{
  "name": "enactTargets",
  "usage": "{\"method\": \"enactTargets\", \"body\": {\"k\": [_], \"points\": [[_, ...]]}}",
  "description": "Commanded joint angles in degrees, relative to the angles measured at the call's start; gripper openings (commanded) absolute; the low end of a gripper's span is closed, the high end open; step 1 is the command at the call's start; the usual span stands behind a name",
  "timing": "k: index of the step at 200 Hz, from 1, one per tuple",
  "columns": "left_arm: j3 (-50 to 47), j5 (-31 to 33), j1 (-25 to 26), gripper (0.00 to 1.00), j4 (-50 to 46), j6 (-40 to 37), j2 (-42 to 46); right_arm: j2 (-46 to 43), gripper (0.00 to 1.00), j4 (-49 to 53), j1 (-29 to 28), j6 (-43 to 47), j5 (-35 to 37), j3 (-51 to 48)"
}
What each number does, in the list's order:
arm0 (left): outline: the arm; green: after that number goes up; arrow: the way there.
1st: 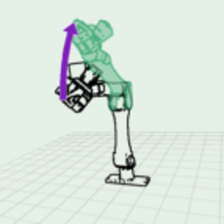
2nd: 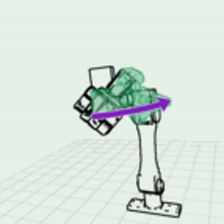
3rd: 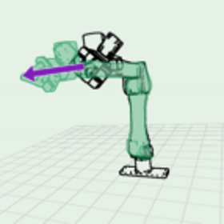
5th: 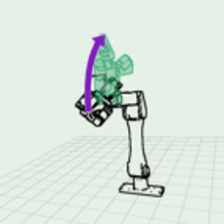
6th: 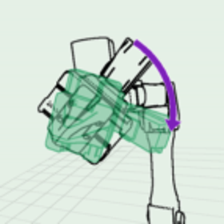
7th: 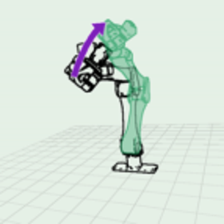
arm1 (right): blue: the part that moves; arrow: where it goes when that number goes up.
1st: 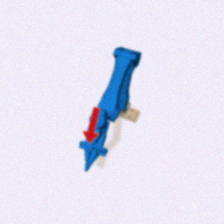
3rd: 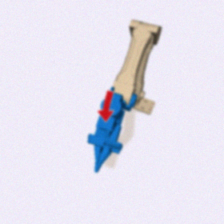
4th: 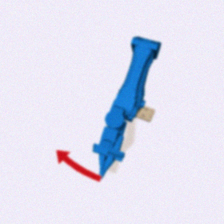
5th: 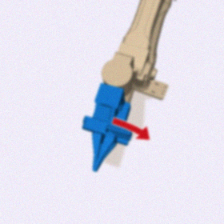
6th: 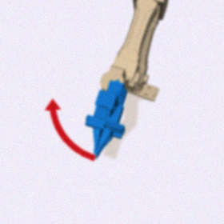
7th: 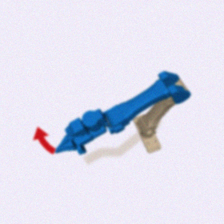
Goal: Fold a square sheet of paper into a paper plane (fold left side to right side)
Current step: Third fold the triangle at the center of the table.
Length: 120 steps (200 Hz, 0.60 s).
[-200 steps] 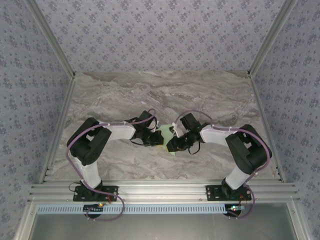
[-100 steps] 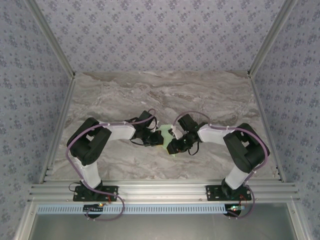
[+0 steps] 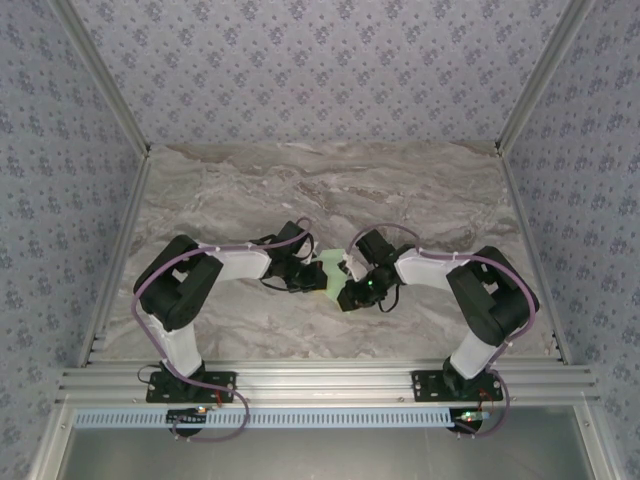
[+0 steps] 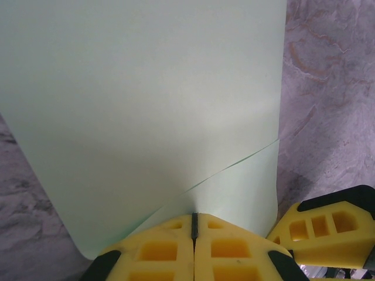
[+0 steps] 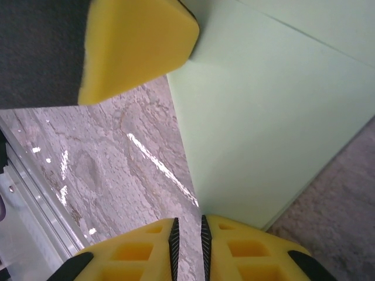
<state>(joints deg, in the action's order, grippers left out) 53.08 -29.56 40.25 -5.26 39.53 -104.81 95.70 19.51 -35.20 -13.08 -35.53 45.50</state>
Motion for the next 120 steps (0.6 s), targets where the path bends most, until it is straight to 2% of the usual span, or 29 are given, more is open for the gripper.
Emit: {"method": "enactTargets", "body": {"k": [1,77,120], "points": [[-1.49,6.27,0.12,0.05,-3.67,-1.42,-3.38,-0.22,0.17,5.82,-0.45,0.86,1.37,-2.03],[-1.14,6.34,0.12,0.05,-3.97,-1.63,-3.17,-5.08,0.14,11.26,0.99,0.56,3.32,-5.09],[-1.08,6.01,0.18,0.05,-3.95,-1.71,-2.76,-14.01,0.14,7.04,1.20,-1.96,-2.39,-3.25]]}}
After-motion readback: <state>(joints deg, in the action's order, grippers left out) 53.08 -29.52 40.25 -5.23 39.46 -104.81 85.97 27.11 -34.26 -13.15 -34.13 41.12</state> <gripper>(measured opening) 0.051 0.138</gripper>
